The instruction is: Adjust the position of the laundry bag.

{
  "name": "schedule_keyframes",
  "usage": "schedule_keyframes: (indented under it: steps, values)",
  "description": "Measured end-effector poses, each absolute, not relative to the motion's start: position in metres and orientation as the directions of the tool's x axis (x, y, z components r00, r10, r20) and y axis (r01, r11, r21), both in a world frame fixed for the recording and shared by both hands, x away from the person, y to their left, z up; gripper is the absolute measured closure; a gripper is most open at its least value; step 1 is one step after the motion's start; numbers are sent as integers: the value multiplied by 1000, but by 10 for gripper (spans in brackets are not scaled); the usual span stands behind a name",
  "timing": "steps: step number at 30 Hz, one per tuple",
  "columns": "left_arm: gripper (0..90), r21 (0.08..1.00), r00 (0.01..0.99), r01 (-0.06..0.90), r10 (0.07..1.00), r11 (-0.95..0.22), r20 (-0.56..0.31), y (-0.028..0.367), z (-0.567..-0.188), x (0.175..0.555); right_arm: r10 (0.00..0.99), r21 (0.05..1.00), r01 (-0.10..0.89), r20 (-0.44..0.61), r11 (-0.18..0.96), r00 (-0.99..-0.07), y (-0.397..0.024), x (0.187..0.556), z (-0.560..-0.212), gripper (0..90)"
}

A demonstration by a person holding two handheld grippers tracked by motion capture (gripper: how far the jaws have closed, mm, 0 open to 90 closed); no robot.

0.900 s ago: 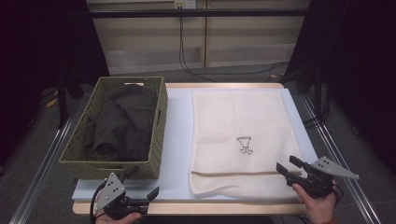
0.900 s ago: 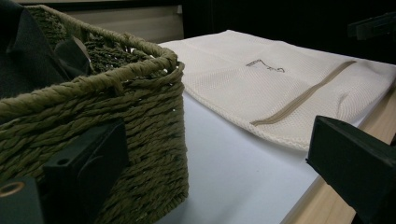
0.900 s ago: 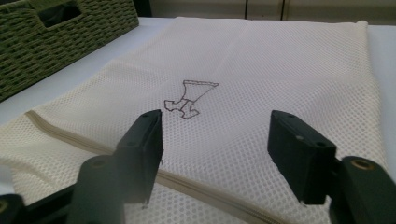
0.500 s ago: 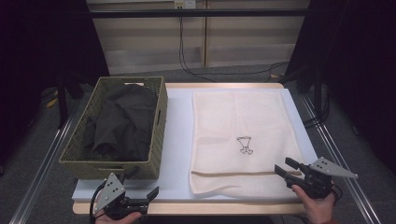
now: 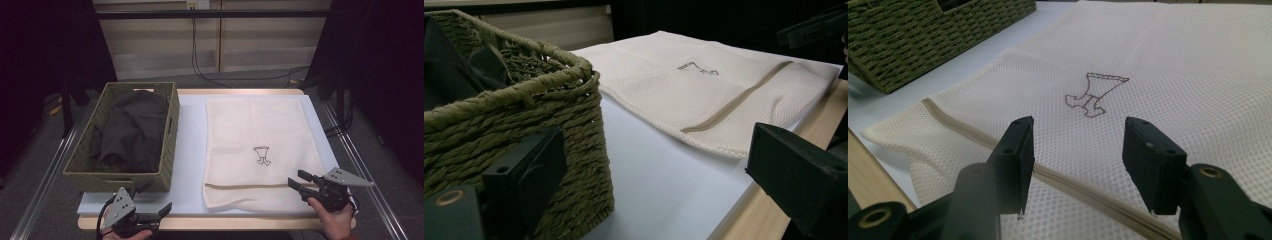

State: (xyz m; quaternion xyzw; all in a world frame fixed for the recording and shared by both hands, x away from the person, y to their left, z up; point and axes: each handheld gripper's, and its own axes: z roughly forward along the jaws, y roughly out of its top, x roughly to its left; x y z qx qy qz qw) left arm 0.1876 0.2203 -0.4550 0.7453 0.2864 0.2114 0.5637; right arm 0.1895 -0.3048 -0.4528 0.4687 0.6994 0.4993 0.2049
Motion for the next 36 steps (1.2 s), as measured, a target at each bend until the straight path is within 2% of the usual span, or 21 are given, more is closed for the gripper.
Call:
schedule_keyframes:
  steps: [9,13,15,27,36]
  values:
    - [91,959,746,194,666,-208,-6,220,-456,189,844,840,526,183,132,-504,-297,211,-455,496]
    - [95,957,749,194,663,-215,-3,220,-456,189,834,840,518,167,160,-527,-292,221,-451,471]
    - [98,957,749,194,662,-215,-4,221,-456,189,825,837,519,163,175,-542,-286,235,-447,430]
    - [103,957,744,191,668,-219,5,221,-455,188,828,823,532,149,199,-540,-270,285,-444,420]
    - [104,961,741,176,671,-215,14,222,-452,187,829,774,580,134,255,-543,-257,311,-446,469]
